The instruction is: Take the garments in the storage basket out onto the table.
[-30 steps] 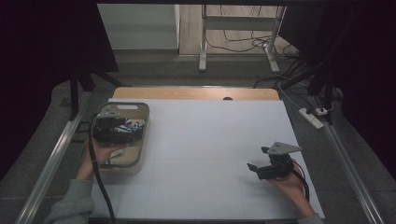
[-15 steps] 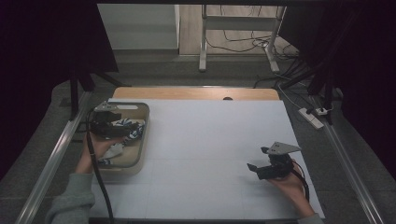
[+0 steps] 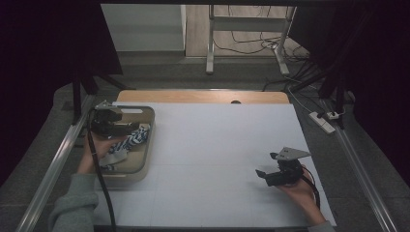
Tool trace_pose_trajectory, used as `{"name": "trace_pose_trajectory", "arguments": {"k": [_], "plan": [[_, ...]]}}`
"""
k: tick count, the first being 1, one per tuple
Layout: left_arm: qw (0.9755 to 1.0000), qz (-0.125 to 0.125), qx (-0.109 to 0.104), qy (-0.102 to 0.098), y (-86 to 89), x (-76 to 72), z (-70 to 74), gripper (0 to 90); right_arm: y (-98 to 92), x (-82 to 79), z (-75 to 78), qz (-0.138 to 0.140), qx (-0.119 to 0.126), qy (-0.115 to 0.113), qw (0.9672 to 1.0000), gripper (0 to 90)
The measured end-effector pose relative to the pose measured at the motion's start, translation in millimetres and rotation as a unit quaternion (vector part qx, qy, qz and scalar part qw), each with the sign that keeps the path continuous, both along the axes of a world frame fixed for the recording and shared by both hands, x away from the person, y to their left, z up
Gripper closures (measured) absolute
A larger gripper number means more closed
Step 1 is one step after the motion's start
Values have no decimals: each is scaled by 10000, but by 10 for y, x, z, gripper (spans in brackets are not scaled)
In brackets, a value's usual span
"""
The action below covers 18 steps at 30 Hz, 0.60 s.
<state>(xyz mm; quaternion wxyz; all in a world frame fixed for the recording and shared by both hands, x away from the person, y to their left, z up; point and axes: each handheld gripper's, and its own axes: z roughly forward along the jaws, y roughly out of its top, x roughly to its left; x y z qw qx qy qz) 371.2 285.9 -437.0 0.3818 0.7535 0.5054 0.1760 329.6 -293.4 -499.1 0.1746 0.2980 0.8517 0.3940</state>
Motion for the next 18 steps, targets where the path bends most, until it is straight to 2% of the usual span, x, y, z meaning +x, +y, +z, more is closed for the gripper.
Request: {"name": "trace_pose_trajectory", "arguments": {"k": [9, 18], "plan": [[9996, 217, 78, 168, 127, 39, -75, 152, 3, 2, -2, 26, -47, 8, 10000, 108], [9980, 271, 185, 532, 193, 85, -202, 138, 10, 3, -10, 37, -73, 27, 10000, 111]]}}
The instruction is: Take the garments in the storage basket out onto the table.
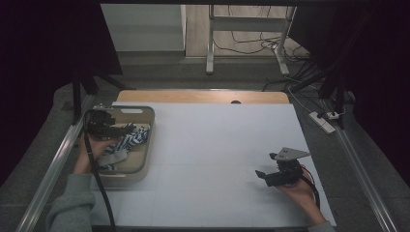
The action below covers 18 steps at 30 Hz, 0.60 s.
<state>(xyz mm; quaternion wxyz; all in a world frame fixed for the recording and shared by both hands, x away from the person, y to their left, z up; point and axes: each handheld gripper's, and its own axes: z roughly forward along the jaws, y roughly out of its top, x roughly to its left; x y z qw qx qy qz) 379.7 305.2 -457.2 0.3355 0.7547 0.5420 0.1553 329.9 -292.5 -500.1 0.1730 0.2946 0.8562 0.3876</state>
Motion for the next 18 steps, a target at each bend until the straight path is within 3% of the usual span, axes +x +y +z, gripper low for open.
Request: {"name": "trace_pose_trajectory", "arguments": {"k": [18], "plan": [[9979, 16, 325, 552, -2, 91, -198, 118, 11, 2, -15, 10, -44, 3, 10000, 112]]}}
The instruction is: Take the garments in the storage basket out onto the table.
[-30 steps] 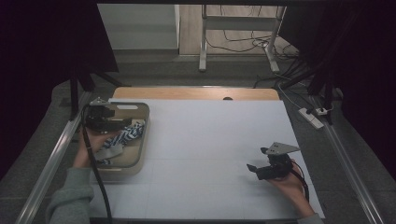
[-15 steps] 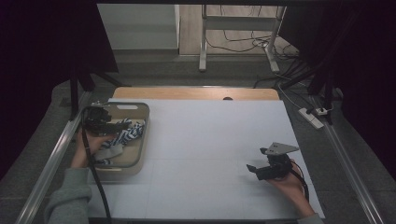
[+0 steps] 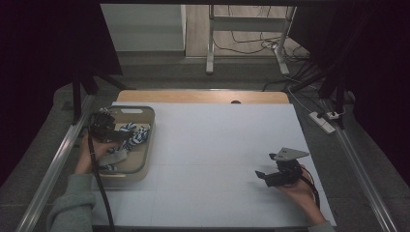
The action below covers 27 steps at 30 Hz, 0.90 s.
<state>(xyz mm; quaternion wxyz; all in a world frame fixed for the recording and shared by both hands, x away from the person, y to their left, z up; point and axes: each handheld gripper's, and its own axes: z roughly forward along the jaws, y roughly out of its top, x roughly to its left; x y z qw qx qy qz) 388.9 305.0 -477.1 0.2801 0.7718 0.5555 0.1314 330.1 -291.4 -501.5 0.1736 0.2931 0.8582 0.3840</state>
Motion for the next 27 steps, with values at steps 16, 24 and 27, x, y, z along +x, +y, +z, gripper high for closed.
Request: {"name": "trace_pose_trajectory", "arguments": {"k": [16, 24, 27], "plan": [[9978, -250, 490, 365, -135, 47, -97, 73, 6, 5, -10, 16, -22, 35, 10000, 112], [9950, -379, 730, 572, -251, 88, -186, 66, 4, 14, -19, 18, -19, 70, 10000, 112], [9941, -408, 751, 670, -272, 104, -226, 64, 5, 15, -21, 21, -21, 76, 10000, 112]]}}
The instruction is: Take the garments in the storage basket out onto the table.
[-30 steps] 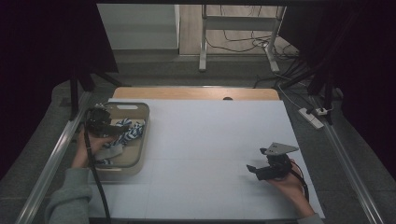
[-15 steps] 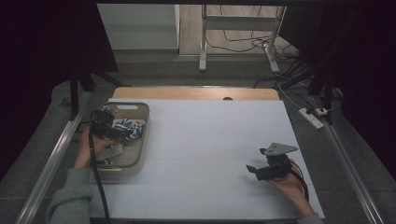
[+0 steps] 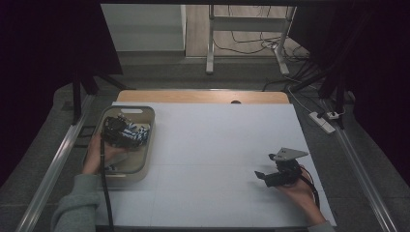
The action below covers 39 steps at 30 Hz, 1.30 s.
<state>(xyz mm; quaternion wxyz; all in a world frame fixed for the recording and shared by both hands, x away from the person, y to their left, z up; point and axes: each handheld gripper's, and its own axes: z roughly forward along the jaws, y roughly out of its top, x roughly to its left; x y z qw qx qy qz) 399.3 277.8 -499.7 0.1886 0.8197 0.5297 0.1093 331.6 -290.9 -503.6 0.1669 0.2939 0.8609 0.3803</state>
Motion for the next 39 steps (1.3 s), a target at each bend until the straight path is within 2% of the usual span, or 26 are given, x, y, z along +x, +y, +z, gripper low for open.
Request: {"name": "trace_pose_trajectory", "arguments": {"k": [3, 9, 12, 19, 26, 30, 35, 39], "plan": [[9999, 29, 59, 153, -9, 23, -58, 65, -1, 0, 1, 4, 21, 8, 10000, 112], [9996, 101, 88, 252, 2, 34, -82, 103, -8, 2, 4, 3, 37, 38, 10000, 113], [9995, 157, 63, 272, 11, 34, -89, 160, -5, -1, 5, 7, 33, 25, 10000, 113], [9983, 278, 325, 384, -1, 51, -125, 328, -12, -2, 10, -5, 78, 40, 10000, 113], [9983, 368, 296, 332, 52, 40, -118, 541, -12, -3, 12, -1, 61, 32, 10000, 114], [9983, 347, 343, 309, 55, 38, -109, 587, -9, -3, 10, -4, 44, 29, 10000, 114], [9989, 338, 242, 202, 89, 19, -67, 602, -7, -1, 6, 0, 46, 39, 10000, 115], [9993, 334, -146, 62, 148, -11, -11, 604, -8, -3, 9, 23, 56, 40, 10000, 115]]}}
